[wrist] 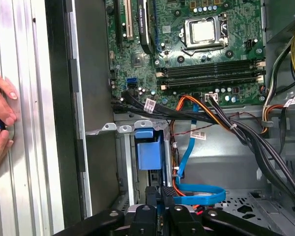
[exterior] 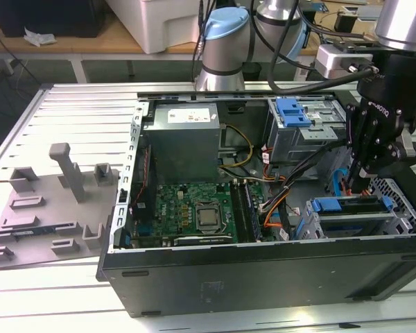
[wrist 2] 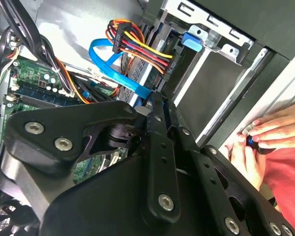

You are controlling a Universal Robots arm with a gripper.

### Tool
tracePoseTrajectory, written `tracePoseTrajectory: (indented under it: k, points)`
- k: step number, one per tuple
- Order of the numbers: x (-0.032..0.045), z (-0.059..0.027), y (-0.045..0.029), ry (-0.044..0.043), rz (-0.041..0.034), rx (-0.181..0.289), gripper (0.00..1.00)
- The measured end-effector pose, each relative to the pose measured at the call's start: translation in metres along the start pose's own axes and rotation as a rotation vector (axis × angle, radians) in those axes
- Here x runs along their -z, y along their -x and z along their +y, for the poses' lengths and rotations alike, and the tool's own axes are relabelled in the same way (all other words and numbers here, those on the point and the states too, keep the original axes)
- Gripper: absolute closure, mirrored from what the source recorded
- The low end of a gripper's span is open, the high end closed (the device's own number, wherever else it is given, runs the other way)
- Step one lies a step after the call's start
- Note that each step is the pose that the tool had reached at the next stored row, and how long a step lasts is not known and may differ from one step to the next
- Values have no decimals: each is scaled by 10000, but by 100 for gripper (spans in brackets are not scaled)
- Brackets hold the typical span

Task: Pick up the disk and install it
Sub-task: 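Insert the second disk wire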

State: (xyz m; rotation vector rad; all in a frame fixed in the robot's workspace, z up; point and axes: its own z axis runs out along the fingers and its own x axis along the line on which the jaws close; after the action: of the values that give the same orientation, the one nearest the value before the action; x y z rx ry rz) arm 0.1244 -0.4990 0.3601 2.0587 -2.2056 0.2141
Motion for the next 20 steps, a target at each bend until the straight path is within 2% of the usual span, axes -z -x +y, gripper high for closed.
tracePoseTrajectory:
  k: [7, 17, 20]
  points:
    - [0, 0, 0, -15, -2, 79, 84]
    - [-17, -14, 1, -156, -21, 845, 84]
    - [-32, -11, 4, -164, -20, 889, 84]
